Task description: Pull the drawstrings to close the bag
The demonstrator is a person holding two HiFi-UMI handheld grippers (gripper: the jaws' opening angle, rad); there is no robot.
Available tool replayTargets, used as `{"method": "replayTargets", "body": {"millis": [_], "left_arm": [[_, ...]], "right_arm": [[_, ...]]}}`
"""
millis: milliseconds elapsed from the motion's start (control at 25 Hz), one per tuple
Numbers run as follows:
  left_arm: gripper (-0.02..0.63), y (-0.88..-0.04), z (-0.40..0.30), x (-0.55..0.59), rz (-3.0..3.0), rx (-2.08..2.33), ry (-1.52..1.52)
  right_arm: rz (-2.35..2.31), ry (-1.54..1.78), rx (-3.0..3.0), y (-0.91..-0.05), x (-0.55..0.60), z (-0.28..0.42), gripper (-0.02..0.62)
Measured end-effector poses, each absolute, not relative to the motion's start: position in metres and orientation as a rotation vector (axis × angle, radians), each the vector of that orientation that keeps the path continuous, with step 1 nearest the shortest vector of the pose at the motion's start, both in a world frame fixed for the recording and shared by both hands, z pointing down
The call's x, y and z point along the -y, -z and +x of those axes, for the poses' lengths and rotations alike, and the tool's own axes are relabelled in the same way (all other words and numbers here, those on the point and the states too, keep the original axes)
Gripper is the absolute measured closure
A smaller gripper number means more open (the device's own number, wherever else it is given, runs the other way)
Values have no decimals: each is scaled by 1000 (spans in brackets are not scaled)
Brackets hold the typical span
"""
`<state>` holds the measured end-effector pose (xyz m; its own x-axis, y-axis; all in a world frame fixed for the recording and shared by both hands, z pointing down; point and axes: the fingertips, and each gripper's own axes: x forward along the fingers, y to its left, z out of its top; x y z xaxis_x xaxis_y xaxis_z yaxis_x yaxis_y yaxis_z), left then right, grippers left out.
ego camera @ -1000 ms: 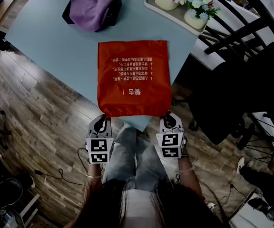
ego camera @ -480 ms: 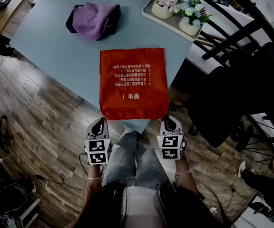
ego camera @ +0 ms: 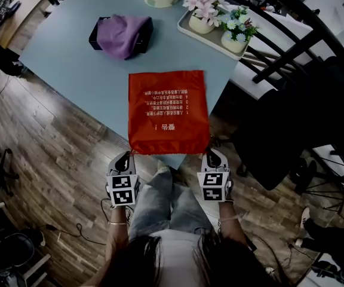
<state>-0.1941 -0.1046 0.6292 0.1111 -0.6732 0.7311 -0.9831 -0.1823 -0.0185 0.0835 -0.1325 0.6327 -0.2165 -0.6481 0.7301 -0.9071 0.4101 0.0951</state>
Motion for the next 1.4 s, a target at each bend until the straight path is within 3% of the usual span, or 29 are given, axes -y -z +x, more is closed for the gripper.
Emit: {"method": "replayTargets", "body": {"millis": [1400], "left_arm": [[588, -591, -226, 115, 1848, 1690, -750]], "right_arm": [[1449, -548, 1980, -596, 139, 91, 568]]}}
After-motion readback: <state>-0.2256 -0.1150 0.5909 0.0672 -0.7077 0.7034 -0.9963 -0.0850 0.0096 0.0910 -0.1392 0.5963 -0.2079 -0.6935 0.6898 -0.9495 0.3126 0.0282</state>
